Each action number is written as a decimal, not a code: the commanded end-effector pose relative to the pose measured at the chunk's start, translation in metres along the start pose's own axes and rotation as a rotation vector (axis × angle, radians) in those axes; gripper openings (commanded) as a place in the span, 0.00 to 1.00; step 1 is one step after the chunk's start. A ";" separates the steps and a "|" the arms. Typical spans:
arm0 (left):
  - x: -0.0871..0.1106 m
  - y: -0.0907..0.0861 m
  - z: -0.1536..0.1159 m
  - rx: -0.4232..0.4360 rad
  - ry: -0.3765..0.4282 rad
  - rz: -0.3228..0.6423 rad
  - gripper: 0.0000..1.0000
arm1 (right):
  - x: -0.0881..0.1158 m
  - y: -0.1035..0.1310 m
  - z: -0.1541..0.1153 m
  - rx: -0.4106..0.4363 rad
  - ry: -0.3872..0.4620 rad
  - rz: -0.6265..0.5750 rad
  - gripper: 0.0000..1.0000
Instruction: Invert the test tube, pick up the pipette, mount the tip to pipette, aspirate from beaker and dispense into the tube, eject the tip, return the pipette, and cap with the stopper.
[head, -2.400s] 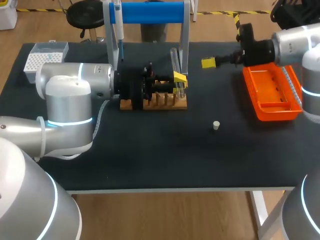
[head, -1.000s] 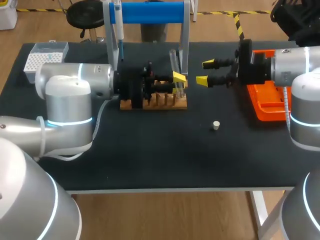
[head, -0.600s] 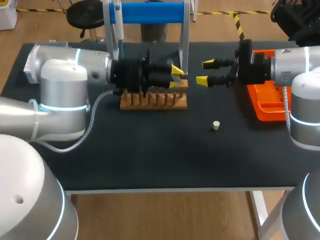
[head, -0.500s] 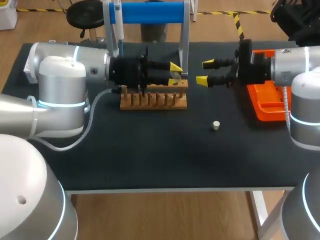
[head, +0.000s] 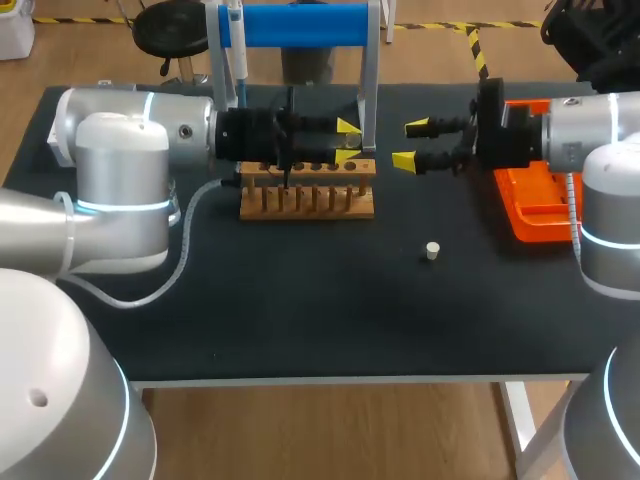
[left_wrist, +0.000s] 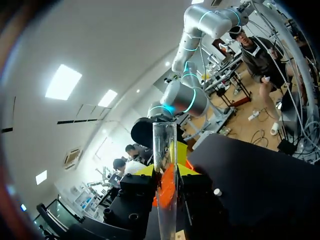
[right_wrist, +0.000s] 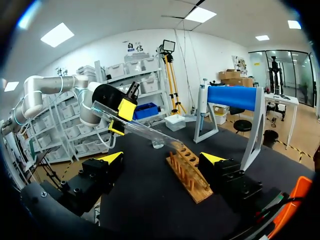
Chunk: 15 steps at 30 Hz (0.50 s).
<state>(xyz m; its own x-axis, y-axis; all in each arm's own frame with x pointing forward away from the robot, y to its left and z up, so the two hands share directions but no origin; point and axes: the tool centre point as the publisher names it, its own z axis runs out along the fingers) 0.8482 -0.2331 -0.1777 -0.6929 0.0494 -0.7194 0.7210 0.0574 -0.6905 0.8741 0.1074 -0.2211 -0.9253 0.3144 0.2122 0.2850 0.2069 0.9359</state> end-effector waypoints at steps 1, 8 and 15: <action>-0.007 0.008 -0.006 -0.004 0.002 -0.126 0.00 | 0.001 0.000 0.000 0.000 -0.001 0.000 1.00; -0.020 0.018 -0.013 0.000 -0.018 -0.315 0.00 | 0.001 0.000 0.000 0.000 -0.001 0.000 1.00; -0.037 0.024 -0.017 0.008 -0.092 -0.428 0.00 | 0.001 0.000 0.000 0.000 -0.001 0.000 1.00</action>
<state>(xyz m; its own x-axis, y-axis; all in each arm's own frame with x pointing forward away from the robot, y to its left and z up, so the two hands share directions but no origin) 0.8892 -0.2149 -0.1673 -0.9245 -0.0560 -0.3771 0.3753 0.0403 -0.9260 0.8741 0.1075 -0.2210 -0.9253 0.3144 0.2122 0.2851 0.2074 0.9358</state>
